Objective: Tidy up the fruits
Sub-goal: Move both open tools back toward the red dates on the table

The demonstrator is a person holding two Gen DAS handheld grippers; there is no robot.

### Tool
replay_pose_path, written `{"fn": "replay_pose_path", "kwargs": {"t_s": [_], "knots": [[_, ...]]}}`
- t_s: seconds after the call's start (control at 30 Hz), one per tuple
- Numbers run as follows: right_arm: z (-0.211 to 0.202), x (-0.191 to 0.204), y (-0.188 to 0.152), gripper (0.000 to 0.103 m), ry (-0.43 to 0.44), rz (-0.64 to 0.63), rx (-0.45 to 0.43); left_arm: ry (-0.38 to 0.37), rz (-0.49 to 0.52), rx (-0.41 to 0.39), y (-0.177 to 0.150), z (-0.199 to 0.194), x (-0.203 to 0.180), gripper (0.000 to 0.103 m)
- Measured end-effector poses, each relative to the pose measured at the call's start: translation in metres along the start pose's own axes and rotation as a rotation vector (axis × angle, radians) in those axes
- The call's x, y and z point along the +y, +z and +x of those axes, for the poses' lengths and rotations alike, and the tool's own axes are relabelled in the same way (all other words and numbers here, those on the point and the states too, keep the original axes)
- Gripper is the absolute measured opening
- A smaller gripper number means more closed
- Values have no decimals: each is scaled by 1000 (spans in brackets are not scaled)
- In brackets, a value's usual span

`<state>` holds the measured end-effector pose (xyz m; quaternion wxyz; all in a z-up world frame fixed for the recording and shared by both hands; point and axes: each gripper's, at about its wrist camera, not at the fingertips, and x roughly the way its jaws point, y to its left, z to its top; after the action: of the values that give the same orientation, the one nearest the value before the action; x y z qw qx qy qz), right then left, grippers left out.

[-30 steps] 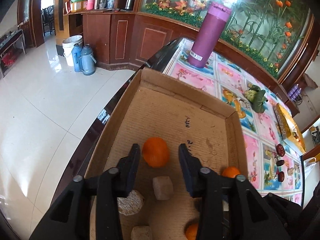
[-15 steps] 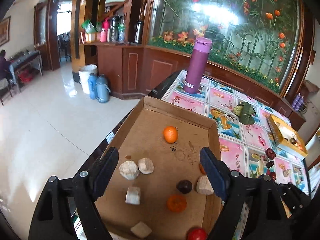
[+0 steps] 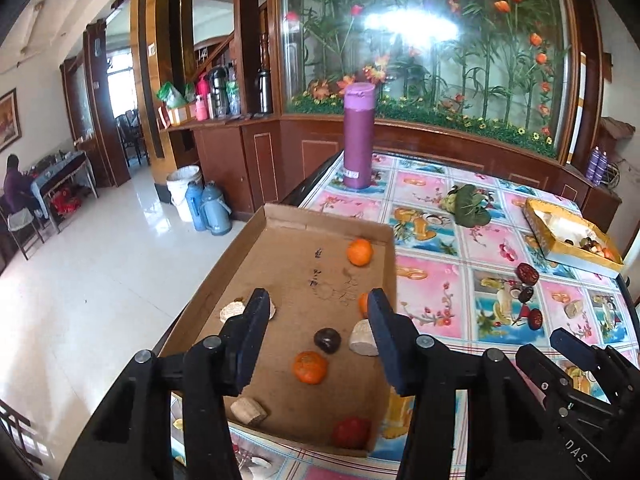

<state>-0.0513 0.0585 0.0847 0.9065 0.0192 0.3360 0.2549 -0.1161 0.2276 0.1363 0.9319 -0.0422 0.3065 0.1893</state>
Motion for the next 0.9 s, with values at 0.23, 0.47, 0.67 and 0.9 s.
{"fn": "replay_pose_path", "kwargs": {"t_s": [0.23, 0.47, 0.67, 0.9], "knots": [[-15, -14, -6, 62, 0, 32, -21, 34, 49, -53, 0, -20, -20, 52], [-22, -25, -8, 62, -2, 63, -31, 54, 79, -76, -2, -27, -31, 55], [-23, -30, -10, 63, -4, 75, -29, 63, 93, -83, -3, -28, -33, 58], [-29, -47, -7, 63, -57, 72, -43, 29, 90, -66, 2, -19, -23, 59]]}}
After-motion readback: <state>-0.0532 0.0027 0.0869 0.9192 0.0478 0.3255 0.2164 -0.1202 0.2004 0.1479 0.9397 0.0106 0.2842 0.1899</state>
